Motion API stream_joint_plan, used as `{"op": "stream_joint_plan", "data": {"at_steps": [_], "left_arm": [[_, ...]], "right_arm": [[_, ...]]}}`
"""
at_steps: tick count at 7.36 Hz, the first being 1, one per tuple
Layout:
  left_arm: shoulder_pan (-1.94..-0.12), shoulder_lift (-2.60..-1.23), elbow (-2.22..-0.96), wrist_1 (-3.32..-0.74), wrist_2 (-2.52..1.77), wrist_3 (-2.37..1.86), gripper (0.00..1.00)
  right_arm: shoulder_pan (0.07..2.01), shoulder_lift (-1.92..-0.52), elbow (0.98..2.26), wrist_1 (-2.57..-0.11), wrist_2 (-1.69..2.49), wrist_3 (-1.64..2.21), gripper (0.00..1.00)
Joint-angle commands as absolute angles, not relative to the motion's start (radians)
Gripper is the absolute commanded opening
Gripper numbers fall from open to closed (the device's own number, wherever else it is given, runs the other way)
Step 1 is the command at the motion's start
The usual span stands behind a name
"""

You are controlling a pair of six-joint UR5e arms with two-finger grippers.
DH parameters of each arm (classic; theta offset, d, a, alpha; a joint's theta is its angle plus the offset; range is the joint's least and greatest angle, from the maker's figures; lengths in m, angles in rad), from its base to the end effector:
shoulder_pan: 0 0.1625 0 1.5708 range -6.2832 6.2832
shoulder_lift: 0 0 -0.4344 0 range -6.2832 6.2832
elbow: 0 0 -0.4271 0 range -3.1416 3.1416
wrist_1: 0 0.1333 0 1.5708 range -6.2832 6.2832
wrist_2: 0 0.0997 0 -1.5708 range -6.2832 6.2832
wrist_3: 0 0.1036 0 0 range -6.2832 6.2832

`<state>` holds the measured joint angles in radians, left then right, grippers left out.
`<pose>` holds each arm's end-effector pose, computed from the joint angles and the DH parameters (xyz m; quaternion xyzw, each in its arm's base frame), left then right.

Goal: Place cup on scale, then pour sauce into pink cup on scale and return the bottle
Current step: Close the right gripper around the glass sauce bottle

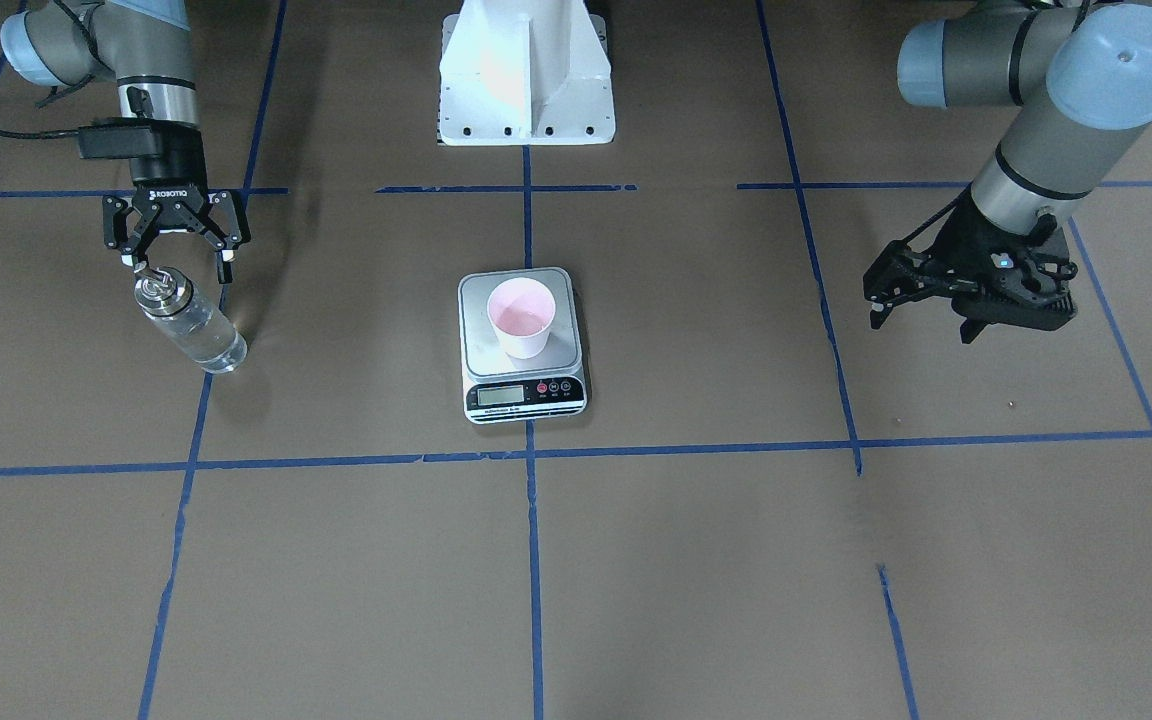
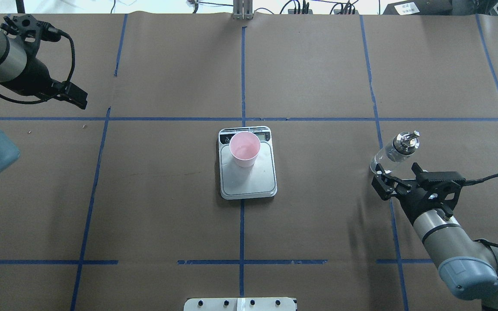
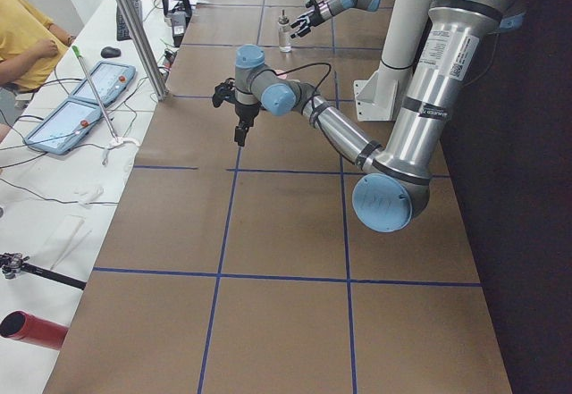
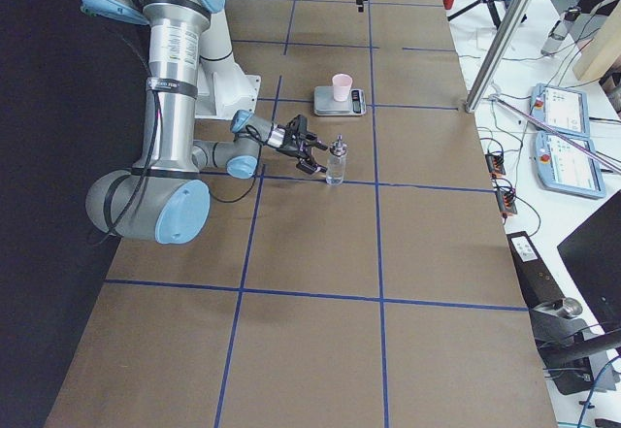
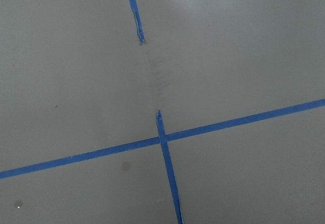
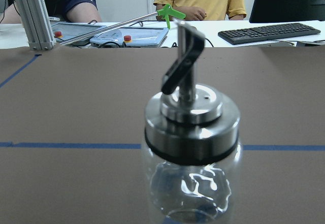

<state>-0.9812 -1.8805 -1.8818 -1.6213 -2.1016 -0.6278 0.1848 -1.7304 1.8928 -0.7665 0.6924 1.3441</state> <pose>0.2739 -0.5548 0.3358 0.1191 0.3849 0.0690 0.9126 -0.4165 -0.2946 0.4778 0.4545 -0.3348 0.1808 0.8054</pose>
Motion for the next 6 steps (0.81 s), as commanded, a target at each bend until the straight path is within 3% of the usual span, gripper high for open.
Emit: {"op": "stream_joint_plan", "data": {"at_steps": [1,6], "left_arm": [[-0.982,-1.884,-1.882,-1.620,-2.102,-0.630,1.00],[-0.982,-1.888,-1.885,-1.618,-2.102,-0.634,1.00]], "right_arm": [[0.184,-1.710,1.872,-0.767,0.686,1.329,0.99],[0.186,-1.706,1.806,-0.765,0.683,1.327,0.99]]}}
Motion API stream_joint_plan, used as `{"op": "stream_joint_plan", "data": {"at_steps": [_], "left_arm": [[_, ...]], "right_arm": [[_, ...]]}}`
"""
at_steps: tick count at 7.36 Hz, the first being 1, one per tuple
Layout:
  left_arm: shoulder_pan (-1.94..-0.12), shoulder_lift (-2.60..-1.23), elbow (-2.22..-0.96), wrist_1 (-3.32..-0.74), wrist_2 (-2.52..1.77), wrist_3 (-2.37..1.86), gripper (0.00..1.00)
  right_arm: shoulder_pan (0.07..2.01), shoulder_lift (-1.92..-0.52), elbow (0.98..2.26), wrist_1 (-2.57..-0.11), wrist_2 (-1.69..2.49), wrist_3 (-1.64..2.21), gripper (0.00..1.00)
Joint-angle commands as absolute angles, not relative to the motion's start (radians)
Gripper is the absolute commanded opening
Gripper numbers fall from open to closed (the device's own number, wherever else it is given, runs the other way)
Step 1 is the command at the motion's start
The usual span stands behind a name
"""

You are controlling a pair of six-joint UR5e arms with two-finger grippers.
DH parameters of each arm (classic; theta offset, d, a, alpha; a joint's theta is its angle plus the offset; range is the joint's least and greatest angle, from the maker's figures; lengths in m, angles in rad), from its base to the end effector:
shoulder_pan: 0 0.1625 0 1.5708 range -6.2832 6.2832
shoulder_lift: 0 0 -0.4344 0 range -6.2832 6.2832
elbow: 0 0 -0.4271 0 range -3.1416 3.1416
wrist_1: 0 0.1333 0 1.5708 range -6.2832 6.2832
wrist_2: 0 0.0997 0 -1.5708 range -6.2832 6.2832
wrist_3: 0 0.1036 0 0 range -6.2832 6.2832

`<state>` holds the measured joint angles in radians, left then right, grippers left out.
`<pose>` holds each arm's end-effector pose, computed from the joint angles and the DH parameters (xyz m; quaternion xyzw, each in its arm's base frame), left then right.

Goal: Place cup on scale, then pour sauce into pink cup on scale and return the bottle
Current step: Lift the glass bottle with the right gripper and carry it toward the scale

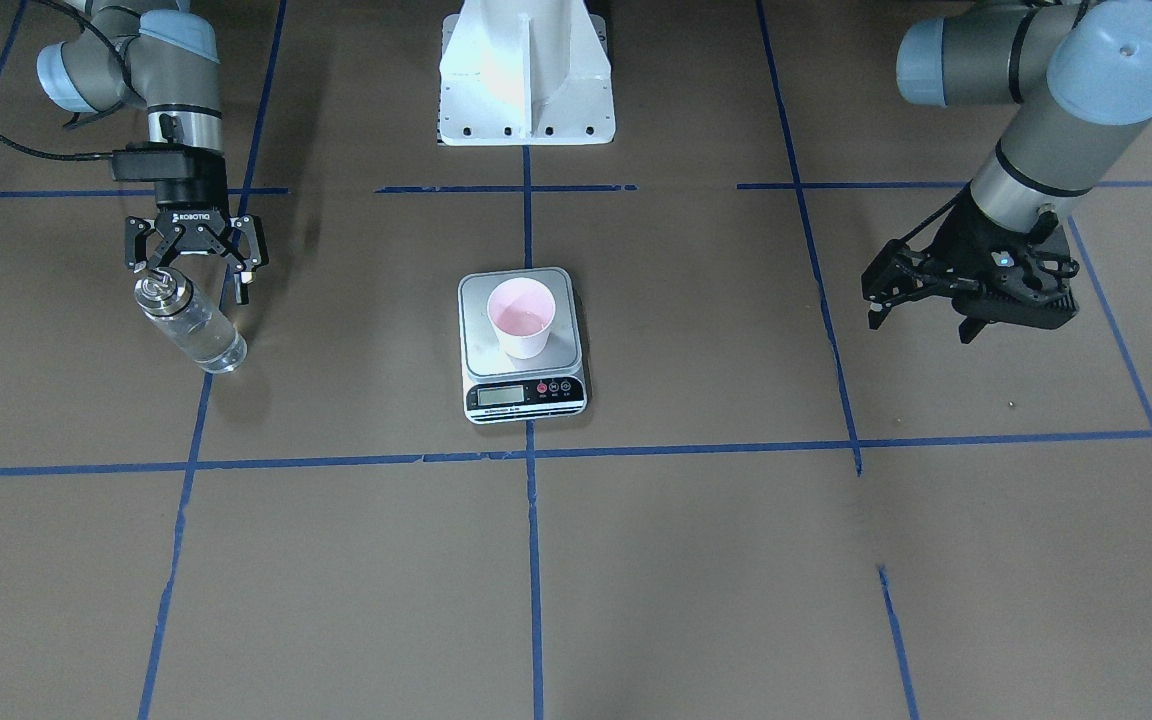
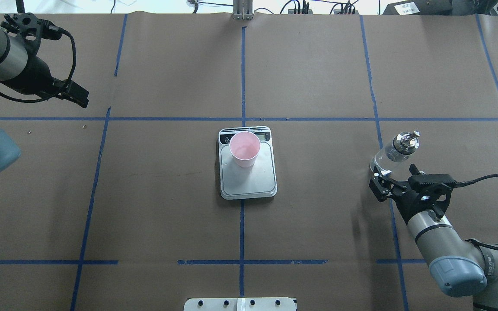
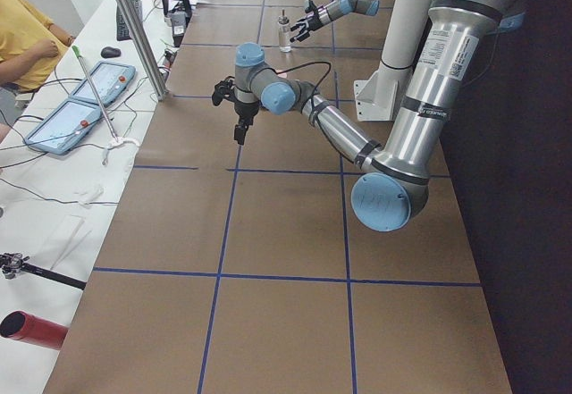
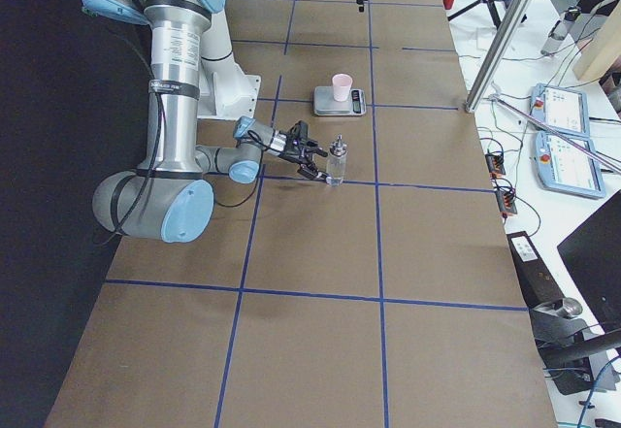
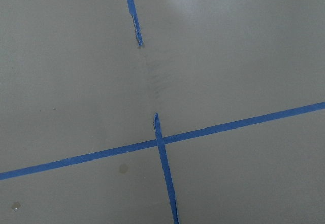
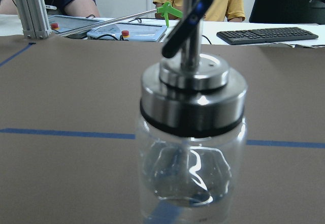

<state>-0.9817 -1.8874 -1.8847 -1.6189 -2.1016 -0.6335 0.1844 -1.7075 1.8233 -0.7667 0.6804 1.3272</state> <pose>0.2739 -0.5554 0.3305 0.1211 0.3869 0.0671 0.9117 -0.4300 -0.2977 0.5037 0.4622 -0.3095 0.1671 0.8140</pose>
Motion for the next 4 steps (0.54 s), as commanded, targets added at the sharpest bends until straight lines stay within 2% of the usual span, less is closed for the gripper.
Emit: {"op": "stream_joint_plan", "data": {"at_steps": [1,4], "left_arm": [[-0.982,-1.888,-1.885,-1.618,-2.102,-0.634,1.00],[-0.982,-1.888,-1.887,-1.618,-2.102,-0.635,1.00]], "right_arm": [[0.186,-1.706,1.801,-0.765,0.681,1.327,0.99],[0.213,-1.672,1.790,-0.765,0.683,1.292,0.99]]}}
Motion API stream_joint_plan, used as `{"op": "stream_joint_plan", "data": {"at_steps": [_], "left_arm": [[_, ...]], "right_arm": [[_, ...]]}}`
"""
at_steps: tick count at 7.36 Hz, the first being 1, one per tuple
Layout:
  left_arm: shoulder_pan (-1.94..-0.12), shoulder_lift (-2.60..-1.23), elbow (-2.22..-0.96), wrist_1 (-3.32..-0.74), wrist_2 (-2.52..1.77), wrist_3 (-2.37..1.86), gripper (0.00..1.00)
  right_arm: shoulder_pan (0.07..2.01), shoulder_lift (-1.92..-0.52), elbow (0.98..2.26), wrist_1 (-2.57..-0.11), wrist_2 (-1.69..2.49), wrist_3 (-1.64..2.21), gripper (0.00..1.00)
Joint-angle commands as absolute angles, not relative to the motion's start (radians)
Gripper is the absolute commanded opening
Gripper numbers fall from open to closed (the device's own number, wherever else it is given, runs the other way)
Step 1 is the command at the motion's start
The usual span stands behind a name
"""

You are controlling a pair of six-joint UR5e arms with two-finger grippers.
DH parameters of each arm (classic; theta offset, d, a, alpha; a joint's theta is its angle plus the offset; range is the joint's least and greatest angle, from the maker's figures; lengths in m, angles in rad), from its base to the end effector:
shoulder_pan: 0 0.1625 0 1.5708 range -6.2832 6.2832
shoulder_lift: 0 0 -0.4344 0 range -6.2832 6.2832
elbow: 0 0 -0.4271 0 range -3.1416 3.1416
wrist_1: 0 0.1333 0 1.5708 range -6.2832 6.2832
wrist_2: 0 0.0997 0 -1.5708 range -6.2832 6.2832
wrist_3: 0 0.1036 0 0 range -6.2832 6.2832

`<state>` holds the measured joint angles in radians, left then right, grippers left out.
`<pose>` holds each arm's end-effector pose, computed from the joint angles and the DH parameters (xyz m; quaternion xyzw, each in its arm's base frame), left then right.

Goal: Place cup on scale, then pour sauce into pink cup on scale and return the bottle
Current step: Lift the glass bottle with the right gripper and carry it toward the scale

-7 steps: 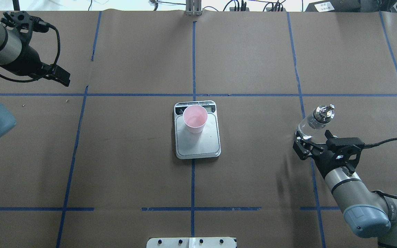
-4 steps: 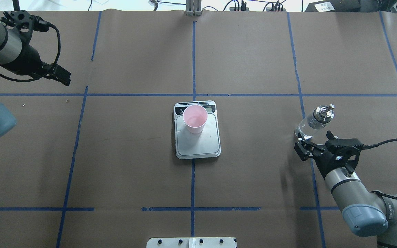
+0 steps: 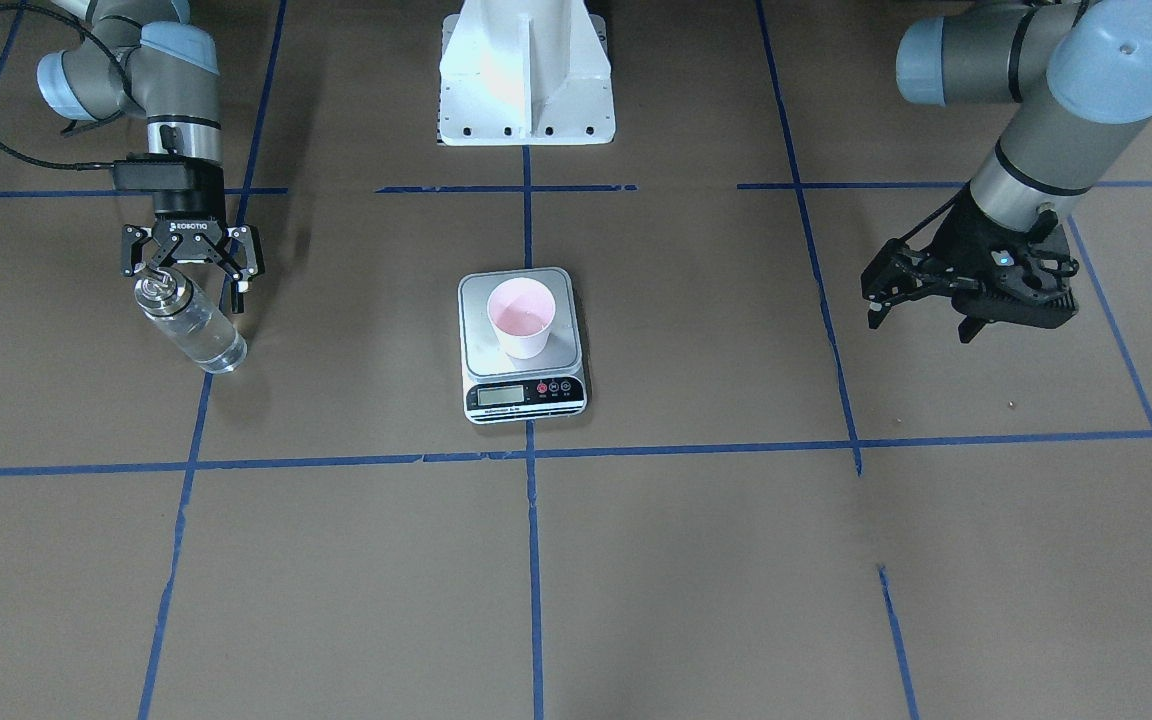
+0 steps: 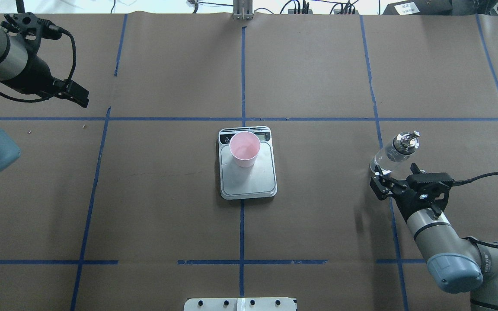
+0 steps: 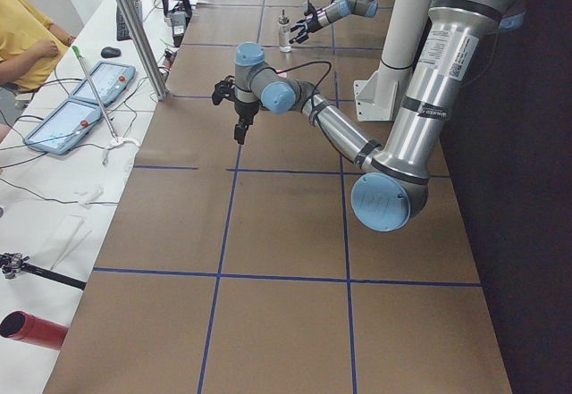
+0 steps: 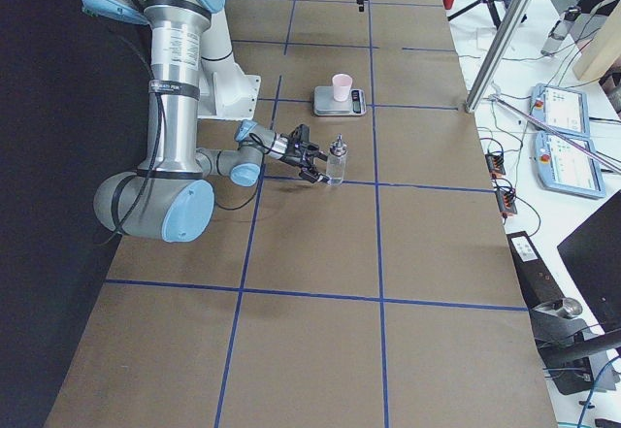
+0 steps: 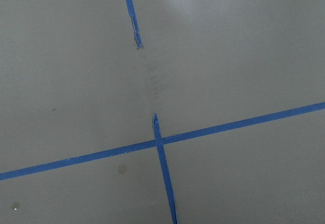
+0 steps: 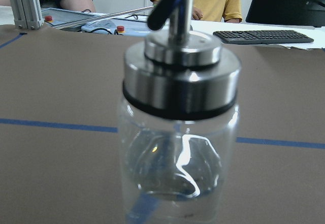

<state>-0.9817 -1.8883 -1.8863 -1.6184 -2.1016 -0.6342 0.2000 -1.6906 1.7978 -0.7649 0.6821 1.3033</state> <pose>0.2737 -0.5552 0.3292 0.1217 0.3874 0.0670 0.9114 -0.4332 -0.3059 0.5091 0.4675 -0.2978 0.1621 0.8163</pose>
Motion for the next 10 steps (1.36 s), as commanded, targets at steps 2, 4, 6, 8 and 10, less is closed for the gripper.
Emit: {"op": "stream_joint_plan", "data": {"at_steps": [2,4,6,8,10], "left_arm": [[-0.982,-1.888,-1.888,-1.618,-2.102,-0.635,1.00],[-0.982,-1.890,-1.890,-1.618,-2.102,-0.637,1.00],[-0.982,-1.890,-1.890,-1.618,-2.102,-0.647,1.00],[-0.982,-1.897,-1.891,-1.614,-2.100,-0.649,1.00],[-0.980,-1.899,-1.893,-1.612,-2.099,-0.650,1.00]], "right_arm": [[0.239,-1.628,1.763,-0.765,0.683,1.276,0.99],[0.256,-1.621,1.761,-0.750,0.684,1.252,0.99],[0.261,-1.620,1.740,-0.706,0.684,1.247,0.99],[0.258,-1.618,1.682,-0.590,0.684,1.246,0.99],[0.258,-1.618,1.680,-0.583,0.686,1.244,0.94]]}}
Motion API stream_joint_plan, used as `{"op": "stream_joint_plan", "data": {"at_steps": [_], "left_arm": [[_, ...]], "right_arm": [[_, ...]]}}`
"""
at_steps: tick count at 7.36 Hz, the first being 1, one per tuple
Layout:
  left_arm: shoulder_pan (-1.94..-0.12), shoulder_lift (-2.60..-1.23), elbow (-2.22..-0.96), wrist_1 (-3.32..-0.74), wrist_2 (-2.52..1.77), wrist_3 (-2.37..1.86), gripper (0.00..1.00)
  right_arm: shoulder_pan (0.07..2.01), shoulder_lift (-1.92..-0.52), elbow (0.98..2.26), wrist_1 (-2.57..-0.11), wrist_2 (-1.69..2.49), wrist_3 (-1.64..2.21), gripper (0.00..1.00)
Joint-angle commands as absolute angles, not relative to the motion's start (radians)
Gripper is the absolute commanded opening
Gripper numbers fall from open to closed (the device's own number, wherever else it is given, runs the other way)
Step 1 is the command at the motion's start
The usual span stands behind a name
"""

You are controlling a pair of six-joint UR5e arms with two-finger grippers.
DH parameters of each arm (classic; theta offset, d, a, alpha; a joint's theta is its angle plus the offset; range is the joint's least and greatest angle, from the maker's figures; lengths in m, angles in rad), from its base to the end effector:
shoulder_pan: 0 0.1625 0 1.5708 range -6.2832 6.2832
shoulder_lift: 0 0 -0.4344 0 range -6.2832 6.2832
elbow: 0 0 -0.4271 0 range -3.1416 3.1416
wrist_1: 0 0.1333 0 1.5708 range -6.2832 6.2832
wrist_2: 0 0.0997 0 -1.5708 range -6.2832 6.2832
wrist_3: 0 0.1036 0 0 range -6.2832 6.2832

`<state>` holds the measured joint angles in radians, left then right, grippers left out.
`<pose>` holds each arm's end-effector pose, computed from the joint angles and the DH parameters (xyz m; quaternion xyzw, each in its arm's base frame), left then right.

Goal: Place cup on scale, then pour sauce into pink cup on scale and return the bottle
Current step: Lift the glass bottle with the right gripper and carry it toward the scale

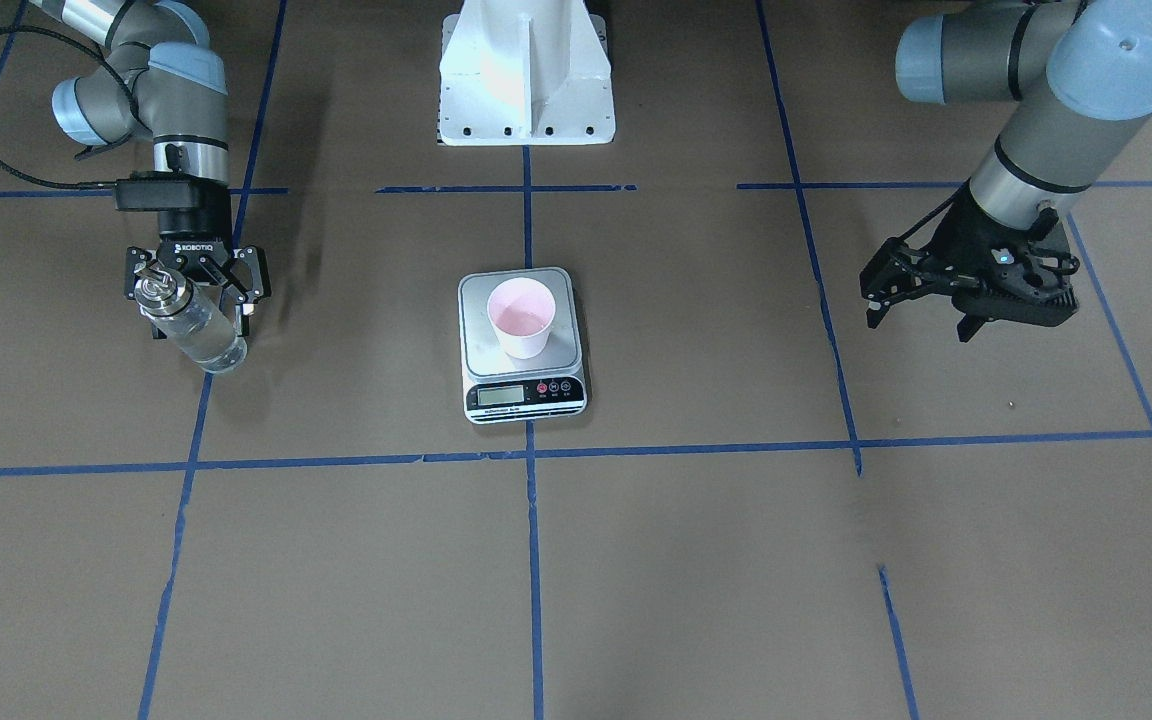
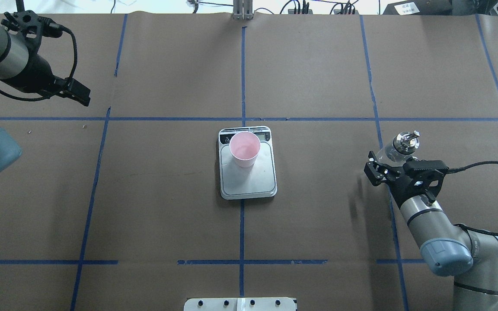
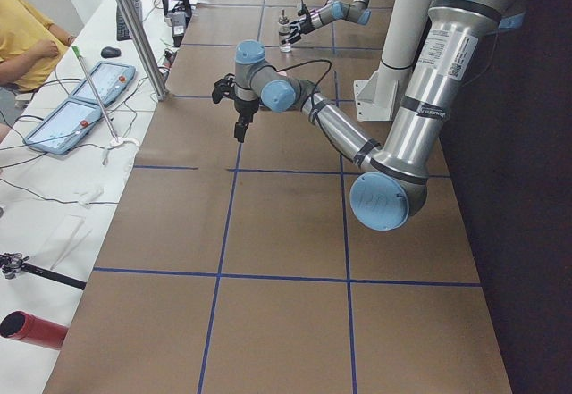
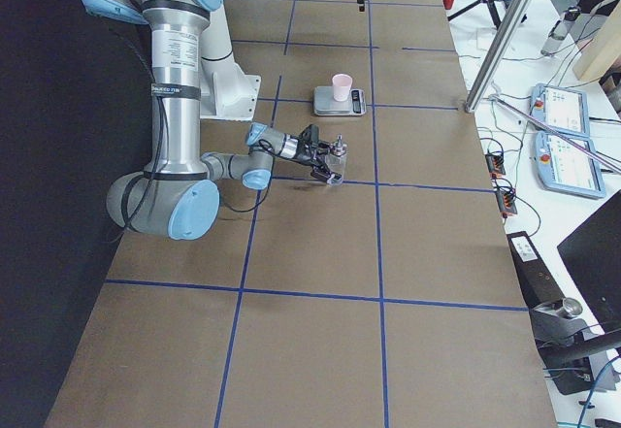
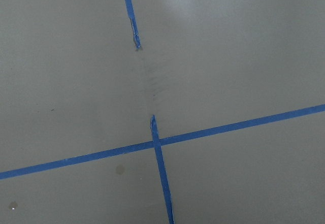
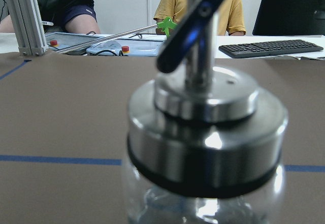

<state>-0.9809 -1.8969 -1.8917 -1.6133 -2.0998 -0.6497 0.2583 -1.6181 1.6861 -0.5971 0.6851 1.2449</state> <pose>0.2741 -0.5551 0.3221 0.1226 0.3898 0.0612 0.9107 -0.4409 -0.3373 0.5144 0.4854 -0.3235 0.1866 0.7905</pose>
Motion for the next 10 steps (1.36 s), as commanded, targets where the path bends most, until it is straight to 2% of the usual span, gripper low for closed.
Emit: {"op": "stream_joint_plan", "data": {"at_steps": [1,2,3,4,8,9,10], "left_arm": [[-0.980,-1.905,-1.893,-1.609,-2.097,-0.650,1.00],[-0.980,-1.905,-1.893,-1.609,-2.097,-0.652,1.00],[-0.980,-1.904,-1.893,-1.609,-2.097,-0.650,1.00],[-0.980,-1.904,-1.891,-1.609,-2.097,-0.650,1.00],[-0.980,-1.905,-1.893,-1.609,-2.097,-0.652,1.00],[-0.980,-1.905,-1.893,-1.609,-2.097,-0.652,1.00],[-0.982,-1.905,-1.893,-1.609,-2.097,-0.652,1.00]], "right_arm": [[0.259,-1.599,1.681,-0.581,0.684,1.244,0.65],[0.261,-1.585,1.681,-0.581,0.680,1.227,0.31],[0.265,-1.586,1.681,-0.581,0.680,1.209,0.03],[0.267,-1.586,1.683,-0.580,0.677,1.200,0.00],[0.308,-1.537,1.748,-0.627,0.664,1.031,0.00],[0.313,-1.487,1.806,-0.810,0.664,1.008,0.00],[0.321,-1.394,1.895,-1.098,0.667,1.008,0.00]]}}
